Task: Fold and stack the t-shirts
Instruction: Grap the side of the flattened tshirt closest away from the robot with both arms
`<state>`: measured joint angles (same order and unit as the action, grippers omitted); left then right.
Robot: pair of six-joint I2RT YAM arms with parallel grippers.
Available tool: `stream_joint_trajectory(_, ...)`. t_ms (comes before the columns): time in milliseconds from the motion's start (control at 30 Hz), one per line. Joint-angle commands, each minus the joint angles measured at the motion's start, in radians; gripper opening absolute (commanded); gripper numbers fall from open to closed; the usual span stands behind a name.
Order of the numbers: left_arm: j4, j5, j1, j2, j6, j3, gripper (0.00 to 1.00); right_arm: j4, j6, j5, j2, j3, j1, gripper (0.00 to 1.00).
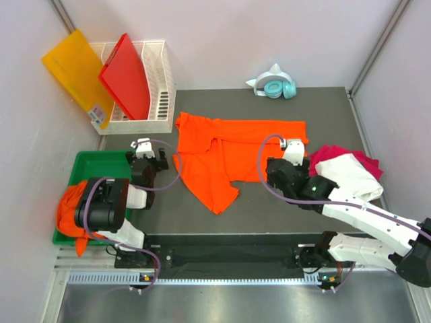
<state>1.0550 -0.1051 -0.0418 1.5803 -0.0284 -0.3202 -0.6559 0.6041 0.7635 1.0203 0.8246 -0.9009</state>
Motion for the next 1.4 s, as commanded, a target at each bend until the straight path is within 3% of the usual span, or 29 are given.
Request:
stream_joint_trajectory(0, 0.187, -0.330, -0.084, -0.014, -0.027, 0.069, 0.99, 0.001, -0.029, 0.031, -0.002, 0.051, -0.012, 0.77)
stream_joint_trajectory(100, 0.272, -0.334, -0.116, -0.037, 0.007, 0.124, 0.99, 0.007, -0.043, 0.033, 0.012, 0.059, -0.013, 0.77)
stream_joint_trajectory(433, 0.269, -0.386, -0.132, -0.051, 0.057, 0.103, 0.99, 0.021, -0.073, 0.027, 0.043, 0.076, -0.013, 0.77)
stream_joint_trajectory(467, 0.179, -0.439, -0.162, -0.069, 0.061, 0.064, 0.99, 0.021, -0.075, 0.026, 0.046, 0.080, -0.013, 0.77)
stream_joint_trajectory(500, -0.103, -0.415, -0.167, -0.132, 0.061, 0.012, 0.99, 0.019, -0.078, 0.026, 0.050, 0.080, -0.012, 0.77)
stream_joint_trajectory(533, -0.228, -0.389, -0.167, -0.155, 0.055, -0.102, 0.99, 0.021, -0.079, 0.026, 0.050, 0.080, -0.012, 0.77)
stream_joint_trajectory(667, -0.488, -0.481, -0.265, -0.209, -0.036, -0.281, 0.99, 0.035, -0.090, 0.028, 0.054, 0.080, -0.012, 0.77)
stream_joint_trajectory(700, -0.575, -0.570, -0.294, -0.236, -0.071, -0.374, 0.99, 0.038, -0.089, 0.028, 0.052, 0.080, -0.012, 0.77)
stream_joint_trajectory(733, -0.839, -0.617, -0.329, -0.247, -0.190, -0.435, 0.99, 0.039, -0.087, 0.028, 0.052, 0.082, -0.013, 0.77)
stream_joint_trajectory(800, -1.020, -0.680, -0.465, -0.243, -0.225, -0.584, 0.99, 0.050, -0.087, 0.028, 0.044, 0.076, -0.013, 0.77)
stream_joint_trajectory(900, -1.211, -0.966, -0.715, -0.185, -0.134, -0.673, 0.99, 0.062, -0.095, 0.033, 0.035, 0.067, -0.010, 0.77)
stream_joint_trajectory(933, -1.271, -1.119, -0.768, -0.168, -0.213, -0.697, 0.99, 0.065, -0.102, 0.037, 0.034, 0.065, -0.012, 0.77)
stream_joint_trajectory(1000, -1.696, -1.211, -0.875, -0.109, -0.508, -0.837, 0.99, 0.078, -0.110, 0.049, 0.027, 0.061, -0.010, 0.77)
stream_joint_trajectory(1033, -1.891, -1.193, -0.891, -0.086, -0.956, -0.900, 0.99, 0.081, -0.119, 0.053, 0.024, 0.059, -0.010, 0.77)
stream_joint_trajectory(1067, -2.058, -1.095, -0.895, -0.051, -1.105, -0.943, 0.99, 0.087, -0.124, 0.056, 0.021, 0.051, -0.012, 0.77)
stream_joint_trajectory(1100, -2.137, -1.029, -0.897, -0.046, -1.170, -0.968, 0.99, 0.097, -0.127, 0.057, 0.015, 0.050, -0.009, 0.78)
stream_joint_trajectory(1167, -2.135, -0.894, -0.917, -0.049, -1.217, -0.948, 0.99, 0.104, -0.138, 0.057, 0.011, 0.047, -0.006, 0.77)
stream_joint_trajectory(1233, -2.121, -0.852, -0.946, -0.078, -1.275, -0.883, 0.99, 0.113, -0.141, 0.057, 0.006, 0.044, -0.003, 0.78)
stream_joint_trajectory(1300, -2.095, -0.782, -0.974, -0.130, -1.303, -0.803, 0.83, 0.121, -0.142, 0.054, -0.002, 0.038, -0.001, 0.78)
stream_joint_trajectory(1367, -2.020, -0.713, -0.992, -0.201, -1.292, -0.749, 0.74, 0.124, -0.138, 0.053, -0.005, 0.030, 0.002, 0.78)
